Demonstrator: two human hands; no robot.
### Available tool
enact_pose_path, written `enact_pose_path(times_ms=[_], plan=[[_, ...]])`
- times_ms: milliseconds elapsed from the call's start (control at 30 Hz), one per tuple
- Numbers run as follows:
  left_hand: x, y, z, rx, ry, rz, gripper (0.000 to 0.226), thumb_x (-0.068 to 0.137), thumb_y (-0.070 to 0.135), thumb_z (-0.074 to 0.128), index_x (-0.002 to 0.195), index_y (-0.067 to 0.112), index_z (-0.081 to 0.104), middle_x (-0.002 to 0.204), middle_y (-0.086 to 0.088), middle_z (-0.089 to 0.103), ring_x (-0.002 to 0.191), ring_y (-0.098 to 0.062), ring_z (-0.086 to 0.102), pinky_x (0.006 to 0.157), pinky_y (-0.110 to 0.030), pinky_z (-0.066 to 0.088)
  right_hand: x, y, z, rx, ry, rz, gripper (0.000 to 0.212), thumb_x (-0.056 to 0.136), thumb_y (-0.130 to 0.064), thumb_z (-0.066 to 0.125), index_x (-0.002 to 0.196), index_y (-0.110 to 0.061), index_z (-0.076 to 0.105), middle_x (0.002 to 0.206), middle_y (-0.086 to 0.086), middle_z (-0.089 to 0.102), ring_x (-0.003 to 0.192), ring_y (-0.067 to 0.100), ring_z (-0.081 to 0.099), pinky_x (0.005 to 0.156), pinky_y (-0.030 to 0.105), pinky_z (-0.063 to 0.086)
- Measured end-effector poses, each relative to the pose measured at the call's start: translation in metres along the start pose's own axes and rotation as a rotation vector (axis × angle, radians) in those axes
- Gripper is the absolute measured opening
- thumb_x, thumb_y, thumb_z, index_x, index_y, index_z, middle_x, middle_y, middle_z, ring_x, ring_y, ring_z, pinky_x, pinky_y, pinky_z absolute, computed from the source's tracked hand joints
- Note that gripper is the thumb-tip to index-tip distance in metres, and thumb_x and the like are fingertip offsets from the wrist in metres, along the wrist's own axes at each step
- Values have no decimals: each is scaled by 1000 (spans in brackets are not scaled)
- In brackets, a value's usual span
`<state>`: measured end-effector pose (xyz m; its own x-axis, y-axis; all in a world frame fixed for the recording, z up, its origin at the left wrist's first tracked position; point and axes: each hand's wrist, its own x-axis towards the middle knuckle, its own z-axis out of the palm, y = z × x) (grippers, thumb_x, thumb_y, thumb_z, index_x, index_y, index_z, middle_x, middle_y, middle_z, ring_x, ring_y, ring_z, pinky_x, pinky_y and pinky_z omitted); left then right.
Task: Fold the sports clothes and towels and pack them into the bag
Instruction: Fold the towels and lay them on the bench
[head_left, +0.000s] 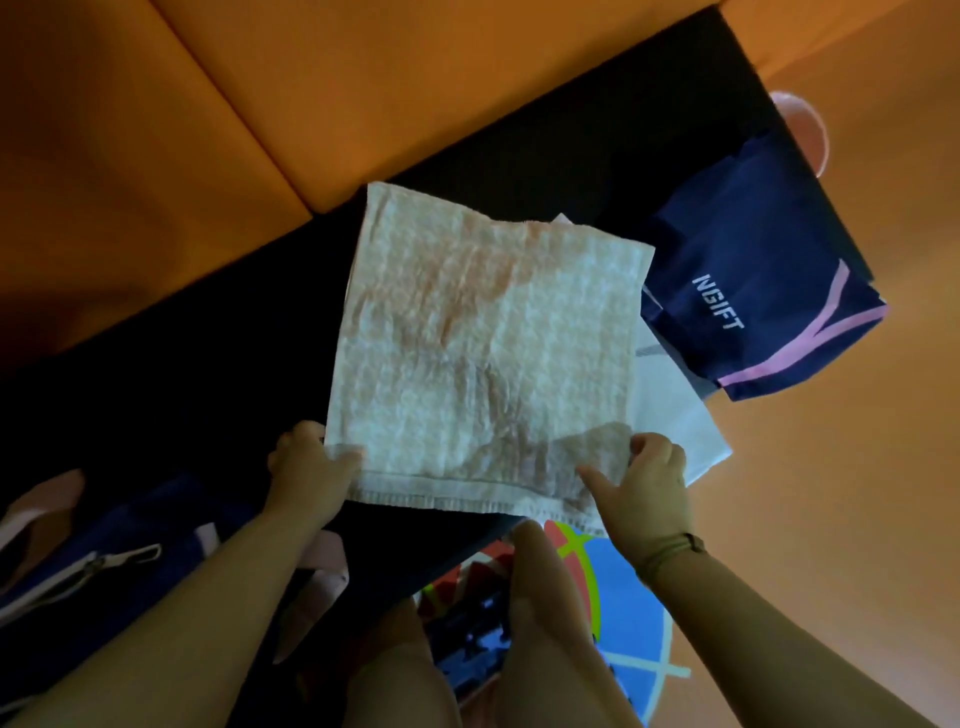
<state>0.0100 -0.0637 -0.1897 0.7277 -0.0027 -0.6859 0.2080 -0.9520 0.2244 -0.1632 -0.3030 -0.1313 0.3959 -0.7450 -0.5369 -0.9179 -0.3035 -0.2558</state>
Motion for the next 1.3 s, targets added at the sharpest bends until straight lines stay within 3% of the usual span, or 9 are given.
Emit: enact_pose_path(times_ms=[200,333,467,700,867,1000,1100,1167,1300], plan=[[0,3,11,-216,-25,-14,63,86,26,67,134,-5,40,128,-23,53,113,-40,53,86,-42,46,-1,0,10,119,-62,142,51,82,-31,70,113,-2,42,82,2,42,66,20,40,52,29,30],[-3,2,8,-404,-92,2,35,87,21,67,111,-3,61,106,-15,65,94,-28,62,81,-35,47,1,2,9,210,-87,165,40,82,-28,70,102,-12,41,71,-5,36,64,18,39,59,30,35],[-12,-2,-4,-519,-96,38,26,90,16,62,94,-8,57,83,-18,54,75,-25,52,69,-36,37,-3,3,1,229,-110,75,38,84,-27,67,64,-17,36,59,0,31,54,17,29,51,27,25],[-23,-12,-33,-627,-51,69,29,88,18,66,71,3,48,63,-7,34,62,-19,34,59,-31,30,-17,0,-19,425,-79,156,30,85,-30,65,67,-8,54,64,10,56,54,20,45,51,27,39],[-28,-15,-58,-702,-43,51,35,86,25,68,80,-4,51,74,-11,40,70,-23,43,62,-39,37,-26,-11,-34,477,-30,166,39,86,-34,62,68,-5,45,61,10,41,56,21,37,50,28,34],[-34,-15,-76,-755,-32,28,36,85,29,69,69,11,42,73,-10,40,71,-24,44,65,-40,37,-30,-22,-44,568,20,170,48,86,-33,64,58,-16,29,54,2,27,50,17,25,42,22,26],[-39,-11,-86,-777,-14,29,34,84,21,71,67,15,42,69,-6,42,70,-24,46,69,-40,38,-31,-27,-49,670,13,191,33,82,-24,70,65,-10,46,54,4,43,50,20,41,46,24,41],[-42,-9,-92,-811,-25,20,20,82,19,73,81,15,54,87,-12,59,86,-32,60,78,-49,50,-35,-29,-52,817,-47,222,17,80,-10,71,89,-5,58,71,9,63,62,25,60,61,34,56],[-53,-4,-101,-837,-23,5,37,84,18,71,116,5,57,111,-10,62,105,-28,60,92,-46,49,-47,-27,-57,878,-117,151,33,81,-3,69,110,-7,55,80,4,71,68,21,68,65,34,58]])
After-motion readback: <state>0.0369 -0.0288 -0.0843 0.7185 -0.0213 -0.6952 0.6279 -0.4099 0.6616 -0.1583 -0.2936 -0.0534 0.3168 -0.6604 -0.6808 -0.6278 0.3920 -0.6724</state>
